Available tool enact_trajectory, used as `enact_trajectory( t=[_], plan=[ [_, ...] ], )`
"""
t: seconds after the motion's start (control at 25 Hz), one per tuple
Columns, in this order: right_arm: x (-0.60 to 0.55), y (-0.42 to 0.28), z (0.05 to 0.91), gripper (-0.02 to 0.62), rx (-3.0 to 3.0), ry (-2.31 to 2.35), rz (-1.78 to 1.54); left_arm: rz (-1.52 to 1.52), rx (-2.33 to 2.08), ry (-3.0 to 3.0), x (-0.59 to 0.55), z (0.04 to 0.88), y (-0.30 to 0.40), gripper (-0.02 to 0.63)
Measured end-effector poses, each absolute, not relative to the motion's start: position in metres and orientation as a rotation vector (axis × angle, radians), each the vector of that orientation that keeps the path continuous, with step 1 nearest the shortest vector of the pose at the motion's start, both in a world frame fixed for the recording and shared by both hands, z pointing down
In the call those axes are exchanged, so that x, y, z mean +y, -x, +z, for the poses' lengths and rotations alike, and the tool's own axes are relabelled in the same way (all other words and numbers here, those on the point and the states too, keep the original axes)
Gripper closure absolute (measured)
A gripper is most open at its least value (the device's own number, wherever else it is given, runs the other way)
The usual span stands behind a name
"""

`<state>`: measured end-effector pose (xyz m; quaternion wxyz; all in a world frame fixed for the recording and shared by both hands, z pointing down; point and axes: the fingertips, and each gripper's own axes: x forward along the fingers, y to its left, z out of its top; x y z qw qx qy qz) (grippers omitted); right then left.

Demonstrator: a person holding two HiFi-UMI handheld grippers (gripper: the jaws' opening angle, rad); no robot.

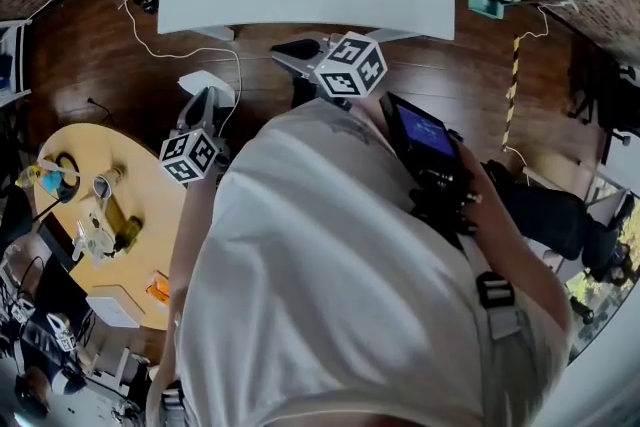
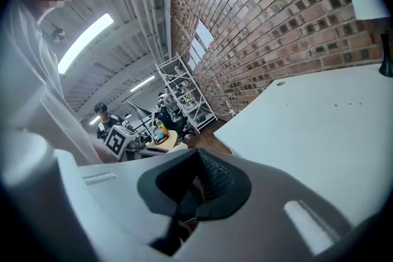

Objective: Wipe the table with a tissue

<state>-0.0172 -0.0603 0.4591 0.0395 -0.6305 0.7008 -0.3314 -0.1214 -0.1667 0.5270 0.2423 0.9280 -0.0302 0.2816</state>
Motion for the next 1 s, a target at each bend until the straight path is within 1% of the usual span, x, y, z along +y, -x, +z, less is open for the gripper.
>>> enact_trajectory(
  t=[0.2,0.44,0.72,1.0],
  plan=[
    [-0.052,-0.032,0.451,0.588,2.125,1.920,-0.965,0.753,-0.017,-2.581,-0.152,0.509,0.067,0.580],
    [-0.023,-0.088,0.455,0.588,2.015,1.927,-0.947,0.915,0.000,-2.651,-0.149,0.508,0.022,0.580],
    [-0.014,-0.103,0.471,0.588,1.909,1.955,-0.961,0.964,-0.096,-2.678,-0.183,0.505,0.004,0.580],
    [-0.022,-0.140,0.468,0.588,1.823,2.008,-0.955,1.043,-0.026,-2.697,-0.215,0.517,-0.037,0.580]
  ],
)
